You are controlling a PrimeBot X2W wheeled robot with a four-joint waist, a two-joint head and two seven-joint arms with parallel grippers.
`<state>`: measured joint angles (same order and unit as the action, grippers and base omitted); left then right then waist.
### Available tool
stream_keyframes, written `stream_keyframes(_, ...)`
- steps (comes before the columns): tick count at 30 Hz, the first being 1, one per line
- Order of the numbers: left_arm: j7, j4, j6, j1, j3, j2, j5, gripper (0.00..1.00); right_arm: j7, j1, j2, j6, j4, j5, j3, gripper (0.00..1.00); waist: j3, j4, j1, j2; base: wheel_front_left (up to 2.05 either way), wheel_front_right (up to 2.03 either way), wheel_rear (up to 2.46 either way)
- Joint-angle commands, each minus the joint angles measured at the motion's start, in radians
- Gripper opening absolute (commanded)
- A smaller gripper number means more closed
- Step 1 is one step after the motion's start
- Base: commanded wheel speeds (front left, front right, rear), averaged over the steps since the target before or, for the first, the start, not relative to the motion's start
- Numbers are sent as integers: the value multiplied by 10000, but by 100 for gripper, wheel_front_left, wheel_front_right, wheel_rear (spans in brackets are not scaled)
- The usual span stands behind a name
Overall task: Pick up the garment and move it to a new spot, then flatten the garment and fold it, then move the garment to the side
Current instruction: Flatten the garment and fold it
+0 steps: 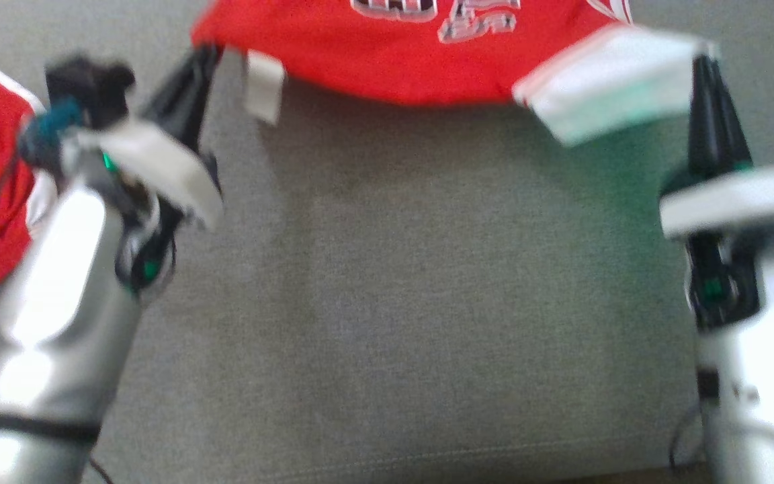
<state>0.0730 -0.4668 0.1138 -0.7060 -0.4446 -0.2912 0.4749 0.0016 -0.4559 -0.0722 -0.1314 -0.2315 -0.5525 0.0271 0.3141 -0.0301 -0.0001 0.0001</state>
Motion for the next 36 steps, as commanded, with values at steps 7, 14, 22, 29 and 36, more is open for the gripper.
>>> stream_keyframes(7,-1103,3849,-1232,3802,343,-1092,590,0,1343,3237,163,7,2899,163,450,0,-1133,6,1,-1,0,0,0)
stream_keyframes(14,-1713,6844,-2620,7668,-70,-1073,1020,0,2419,6132,206,7,4357,921,1117,0,-1655,121,1,-1,0,0,0)
stream_keyframes(22,-1980,7969,-3097,8965,-62,-1267,1306,0,3266,7884,217,7,5407,1008,1636,0,-1325,482,1,-1,0,0,0)
stream_keyframes(29,-2930,7760,-2737,7730,-47,-1553,1497,0,3947,6179,218,7,5190,1244,1811,0,-1073,516,1,-1,0,0,0)
stream_keyframes(36,-4253,7148,-2249,5882,-16,-1753,1888,0,4999,3891,218,7,4313,2026,1680,0,-868,647,1,-1,0,0,0)
